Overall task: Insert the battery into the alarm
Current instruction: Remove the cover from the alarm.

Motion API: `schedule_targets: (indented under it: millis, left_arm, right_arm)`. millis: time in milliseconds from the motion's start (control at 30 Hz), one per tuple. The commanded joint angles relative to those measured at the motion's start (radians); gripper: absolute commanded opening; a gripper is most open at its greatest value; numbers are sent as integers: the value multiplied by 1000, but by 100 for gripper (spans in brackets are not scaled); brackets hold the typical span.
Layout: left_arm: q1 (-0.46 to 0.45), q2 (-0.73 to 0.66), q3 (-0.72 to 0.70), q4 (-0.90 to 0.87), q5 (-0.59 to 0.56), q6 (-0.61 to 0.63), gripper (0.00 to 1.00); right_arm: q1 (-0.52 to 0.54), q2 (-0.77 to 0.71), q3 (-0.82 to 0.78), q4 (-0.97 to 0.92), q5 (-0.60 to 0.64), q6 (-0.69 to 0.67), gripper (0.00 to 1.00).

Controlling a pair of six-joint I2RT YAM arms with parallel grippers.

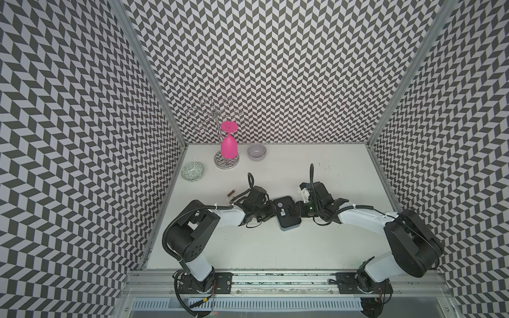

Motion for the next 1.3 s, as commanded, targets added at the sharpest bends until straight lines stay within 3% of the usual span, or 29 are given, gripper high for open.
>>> schedule_targets:
  millis: [0, 467, 933, 1267]
  left_arm:
    - [6, 25, -25, -32, -18, 5, 42]
    - [16, 17, -40, -22, -12, 4, 42]
    - [20, 9, -49, -16, -12, 2, 42]
    - [23, 11, -43, -22, -12, 8, 42]
  right_arm:
    - [9, 21, 24, -39, 73, -26, 26]
    - [10, 74, 47, -13, 11, -34, 26]
    - [10, 44, 49, -19, 21, -27, 13]
    - [4, -32, 54, -3, 39, -14, 12]
